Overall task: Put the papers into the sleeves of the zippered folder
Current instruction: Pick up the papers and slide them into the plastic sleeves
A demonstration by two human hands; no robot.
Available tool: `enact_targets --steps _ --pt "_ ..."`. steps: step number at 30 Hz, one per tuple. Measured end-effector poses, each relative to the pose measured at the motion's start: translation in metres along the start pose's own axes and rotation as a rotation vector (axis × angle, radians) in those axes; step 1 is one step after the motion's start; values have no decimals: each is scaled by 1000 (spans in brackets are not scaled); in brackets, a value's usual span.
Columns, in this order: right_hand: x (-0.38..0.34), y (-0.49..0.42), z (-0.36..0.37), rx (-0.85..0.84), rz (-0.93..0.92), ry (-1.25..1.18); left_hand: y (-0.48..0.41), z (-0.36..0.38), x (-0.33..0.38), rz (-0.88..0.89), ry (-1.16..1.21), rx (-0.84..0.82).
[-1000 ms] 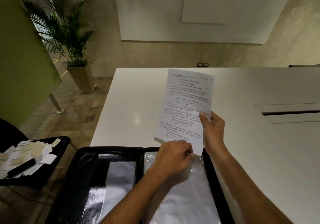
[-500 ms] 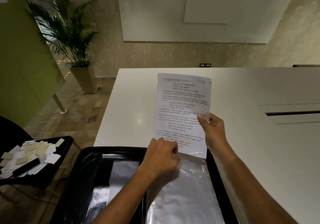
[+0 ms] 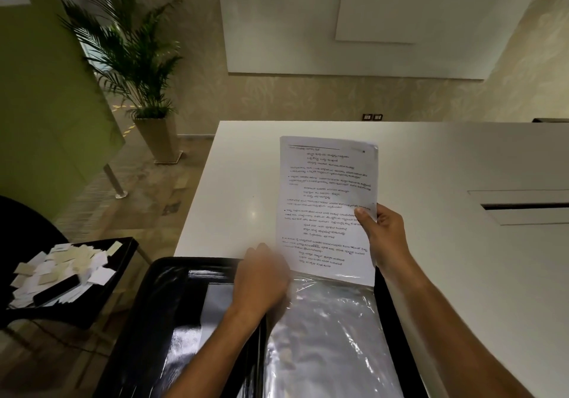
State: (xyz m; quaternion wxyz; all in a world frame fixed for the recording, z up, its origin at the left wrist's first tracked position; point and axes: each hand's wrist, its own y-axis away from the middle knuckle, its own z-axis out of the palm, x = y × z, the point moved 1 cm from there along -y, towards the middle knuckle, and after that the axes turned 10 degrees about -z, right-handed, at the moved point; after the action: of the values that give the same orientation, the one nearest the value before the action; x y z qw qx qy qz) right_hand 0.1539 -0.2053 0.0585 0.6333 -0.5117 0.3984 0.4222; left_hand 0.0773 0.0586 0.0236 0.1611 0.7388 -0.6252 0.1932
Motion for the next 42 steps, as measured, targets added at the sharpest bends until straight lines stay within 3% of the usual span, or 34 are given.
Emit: enact_targets --steps 6,21,38,42 --pt "4 -7 4 -65 -30 -20 -3 0 -13 -6 130 -62" --pt "-6 -4 12 -122 -89 4 -2 4 -21 22 402 -34" --pt "-12 -1 23 -167 -164 120 -26 -16 -31 -54 413 -491" --pt "-15 3 22 -166 -158 111 -28 -16 -31 -45 420 -521"
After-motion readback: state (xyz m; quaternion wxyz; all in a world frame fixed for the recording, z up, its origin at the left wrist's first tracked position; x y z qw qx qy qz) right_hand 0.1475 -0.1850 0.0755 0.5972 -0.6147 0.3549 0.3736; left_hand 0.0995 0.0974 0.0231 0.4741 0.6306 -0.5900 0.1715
